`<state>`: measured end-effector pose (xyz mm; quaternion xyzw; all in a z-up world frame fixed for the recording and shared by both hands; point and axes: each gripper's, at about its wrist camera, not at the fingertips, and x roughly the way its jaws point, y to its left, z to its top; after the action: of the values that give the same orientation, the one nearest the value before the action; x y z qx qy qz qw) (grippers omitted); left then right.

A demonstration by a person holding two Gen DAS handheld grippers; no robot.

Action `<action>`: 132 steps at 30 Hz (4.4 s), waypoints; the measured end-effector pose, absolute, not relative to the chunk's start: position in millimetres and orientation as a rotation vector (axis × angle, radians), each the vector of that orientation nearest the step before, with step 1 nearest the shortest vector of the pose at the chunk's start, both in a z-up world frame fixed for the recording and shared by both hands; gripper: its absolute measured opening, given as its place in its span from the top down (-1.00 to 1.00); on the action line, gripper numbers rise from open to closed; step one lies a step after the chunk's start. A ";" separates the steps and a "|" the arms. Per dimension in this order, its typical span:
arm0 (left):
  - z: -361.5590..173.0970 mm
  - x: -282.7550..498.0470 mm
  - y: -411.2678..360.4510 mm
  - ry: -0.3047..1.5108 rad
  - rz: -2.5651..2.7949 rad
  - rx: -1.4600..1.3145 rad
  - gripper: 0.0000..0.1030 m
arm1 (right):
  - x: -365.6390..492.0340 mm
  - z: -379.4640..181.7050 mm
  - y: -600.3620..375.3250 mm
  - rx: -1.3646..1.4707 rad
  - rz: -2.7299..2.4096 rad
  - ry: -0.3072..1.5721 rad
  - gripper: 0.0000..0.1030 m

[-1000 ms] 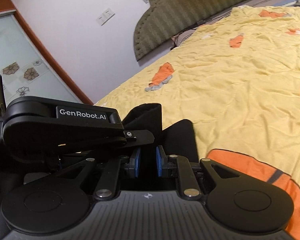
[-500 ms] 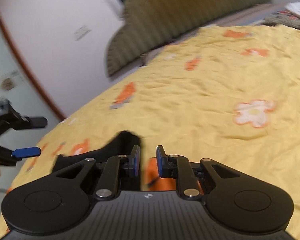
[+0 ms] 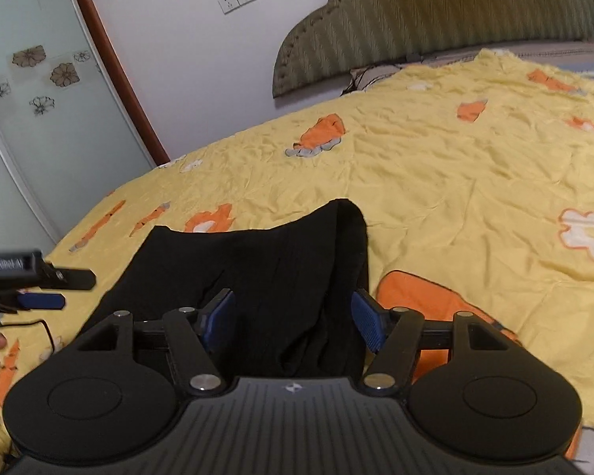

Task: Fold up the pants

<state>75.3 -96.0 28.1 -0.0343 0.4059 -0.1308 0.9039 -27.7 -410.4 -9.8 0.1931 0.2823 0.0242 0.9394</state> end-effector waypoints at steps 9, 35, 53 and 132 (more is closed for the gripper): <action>3.1 52.1 -132.2 0.846 -0.357 0.087 -0.83 | -17.1 -11.1 -408.0 0.346 0.064 0.602 0.71; 3.0 141.1 -146.2 0.855 -0.323 0.032 -0.76 | 37.7 13.5 -406.7 0.208 0.102 0.632 0.39; -22.0 61.8 -129.1 0.819 -0.354 0.181 -0.86 | -7.3 -7.2 -372.4 0.078 0.060 0.686 0.36; -0.5 46.2 -151.0 0.765 -0.391 0.195 -0.94 | 41.0 -20.5 -460.6 0.583 0.010 0.629 0.13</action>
<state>46.2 -151.0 -0.5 0.0945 0.3700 -0.1892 0.9046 41.0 -460.6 -20.5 0.2828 0.3047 0.0050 0.9095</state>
